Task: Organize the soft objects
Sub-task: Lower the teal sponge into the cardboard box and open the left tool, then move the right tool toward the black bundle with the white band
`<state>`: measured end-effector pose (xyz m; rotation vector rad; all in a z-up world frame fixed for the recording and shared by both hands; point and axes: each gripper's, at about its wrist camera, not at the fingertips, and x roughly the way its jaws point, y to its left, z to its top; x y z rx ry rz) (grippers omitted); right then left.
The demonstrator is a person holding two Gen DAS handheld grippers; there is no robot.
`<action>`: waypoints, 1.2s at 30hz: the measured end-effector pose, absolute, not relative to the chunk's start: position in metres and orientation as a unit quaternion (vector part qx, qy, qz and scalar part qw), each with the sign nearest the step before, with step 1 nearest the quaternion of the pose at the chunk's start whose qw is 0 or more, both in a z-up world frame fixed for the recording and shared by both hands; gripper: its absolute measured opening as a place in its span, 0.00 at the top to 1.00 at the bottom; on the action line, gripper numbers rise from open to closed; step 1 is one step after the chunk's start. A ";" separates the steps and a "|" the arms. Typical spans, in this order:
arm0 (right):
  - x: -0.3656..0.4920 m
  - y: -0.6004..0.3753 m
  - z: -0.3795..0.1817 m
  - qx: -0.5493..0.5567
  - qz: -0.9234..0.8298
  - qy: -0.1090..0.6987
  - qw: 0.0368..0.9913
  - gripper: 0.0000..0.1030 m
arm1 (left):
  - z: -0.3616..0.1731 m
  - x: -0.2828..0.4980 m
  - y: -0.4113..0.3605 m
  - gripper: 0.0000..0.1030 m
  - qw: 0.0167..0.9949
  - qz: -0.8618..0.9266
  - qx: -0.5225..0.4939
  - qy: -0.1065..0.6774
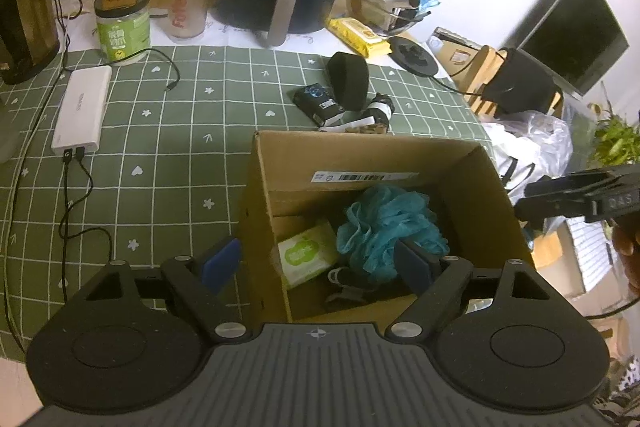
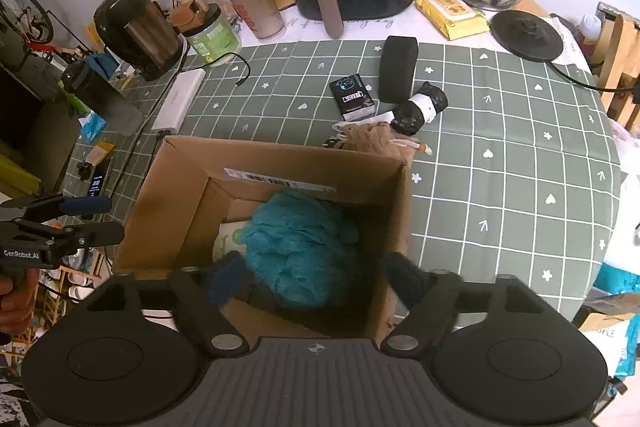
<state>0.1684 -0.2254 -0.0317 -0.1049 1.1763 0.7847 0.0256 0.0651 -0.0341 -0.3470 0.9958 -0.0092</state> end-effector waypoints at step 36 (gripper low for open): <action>0.191 -0.238 -0.052 -0.041 0.286 0.516 0.806 0.00 | -0.037 0.064 0.060 0.18 0.863 -0.016 -0.168 0.475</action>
